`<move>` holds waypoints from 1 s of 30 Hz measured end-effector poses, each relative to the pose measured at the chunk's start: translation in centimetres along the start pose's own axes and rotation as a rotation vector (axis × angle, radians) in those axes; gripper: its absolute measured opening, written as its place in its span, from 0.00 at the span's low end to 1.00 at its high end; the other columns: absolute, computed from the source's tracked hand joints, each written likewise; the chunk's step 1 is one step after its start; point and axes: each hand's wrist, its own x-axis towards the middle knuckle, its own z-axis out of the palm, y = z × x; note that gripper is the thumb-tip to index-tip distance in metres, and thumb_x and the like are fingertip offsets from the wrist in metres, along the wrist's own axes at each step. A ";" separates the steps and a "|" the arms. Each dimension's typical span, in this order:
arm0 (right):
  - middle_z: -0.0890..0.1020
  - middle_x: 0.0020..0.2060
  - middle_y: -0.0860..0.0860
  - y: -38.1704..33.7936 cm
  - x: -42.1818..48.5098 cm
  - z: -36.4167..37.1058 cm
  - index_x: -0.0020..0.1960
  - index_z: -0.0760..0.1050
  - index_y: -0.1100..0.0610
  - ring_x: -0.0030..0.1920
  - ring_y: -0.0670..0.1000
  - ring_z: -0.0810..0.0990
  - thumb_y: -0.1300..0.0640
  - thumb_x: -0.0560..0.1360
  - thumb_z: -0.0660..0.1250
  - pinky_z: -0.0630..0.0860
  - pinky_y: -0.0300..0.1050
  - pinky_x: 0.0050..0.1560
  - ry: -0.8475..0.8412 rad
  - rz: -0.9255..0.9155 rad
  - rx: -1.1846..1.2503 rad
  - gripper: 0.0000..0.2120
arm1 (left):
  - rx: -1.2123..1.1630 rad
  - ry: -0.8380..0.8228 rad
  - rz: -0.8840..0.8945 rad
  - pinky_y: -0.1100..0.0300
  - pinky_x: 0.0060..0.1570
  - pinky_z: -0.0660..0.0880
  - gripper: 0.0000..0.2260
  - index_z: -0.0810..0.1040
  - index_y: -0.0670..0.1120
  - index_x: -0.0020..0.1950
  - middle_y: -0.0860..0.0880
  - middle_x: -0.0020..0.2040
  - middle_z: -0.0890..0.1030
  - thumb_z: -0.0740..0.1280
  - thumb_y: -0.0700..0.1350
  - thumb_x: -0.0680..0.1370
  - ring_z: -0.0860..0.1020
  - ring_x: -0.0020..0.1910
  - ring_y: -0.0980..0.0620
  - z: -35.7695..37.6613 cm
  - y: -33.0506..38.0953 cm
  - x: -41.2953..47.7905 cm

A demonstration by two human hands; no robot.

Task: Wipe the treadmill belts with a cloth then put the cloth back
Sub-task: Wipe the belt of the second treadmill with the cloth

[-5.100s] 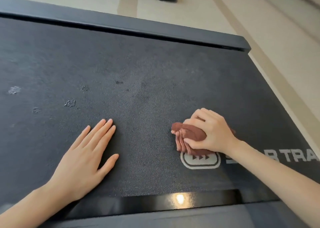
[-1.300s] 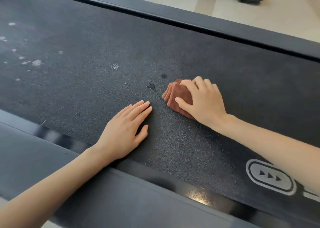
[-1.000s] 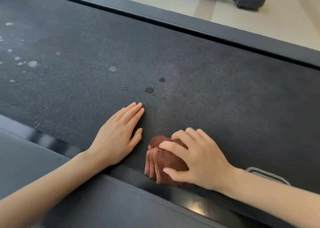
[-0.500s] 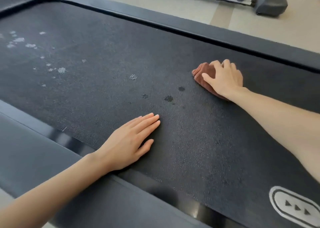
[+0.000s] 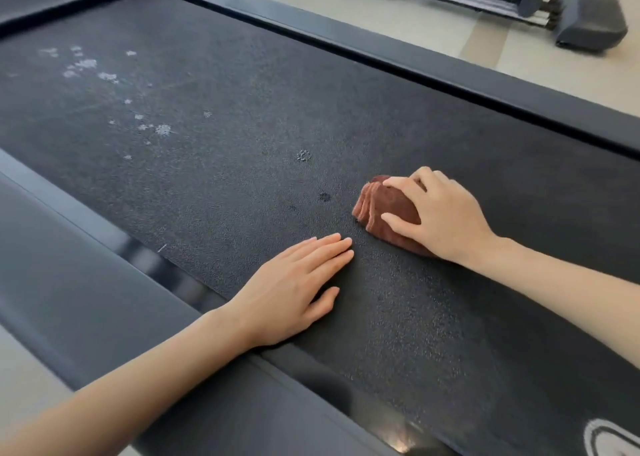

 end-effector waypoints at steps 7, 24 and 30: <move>0.73 0.58 0.61 4.8 7.3 2.0 0.65 0.69 0.53 0.60 0.62 0.70 0.39 0.76 0.59 0.69 0.56 0.58 -0.081 0.486 -0.047 0.25 | 0.112 0.005 0.013 0.49 0.69 0.64 0.22 0.72 0.40 0.68 0.45 0.69 0.72 0.55 0.48 0.77 0.68 0.69 0.47 -0.2 0.6 0.1; 0.75 0.51 0.58 4.2 1.3 -0.1 0.64 0.72 0.48 0.54 0.61 0.72 0.37 0.73 0.61 0.71 0.55 0.53 -0.027 0.388 0.021 0.24 | 0.128 -0.042 -0.019 0.49 0.67 0.67 0.22 0.72 0.41 0.68 0.46 0.69 0.71 0.54 0.47 0.78 0.68 0.70 0.47 -0.8 1.2 0.0; 0.73 0.54 0.61 -0.7 4.4 2.1 0.64 0.71 0.53 0.55 0.62 0.71 0.41 0.75 0.60 0.67 0.56 0.53 0.044 0.336 -0.107 0.23 | 0.096 -0.084 -0.038 0.51 0.69 0.63 0.20 0.71 0.42 0.69 0.46 0.70 0.70 0.56 0.45 0.78 0.66 0.71 0.48 -2.1 1.2 -2.6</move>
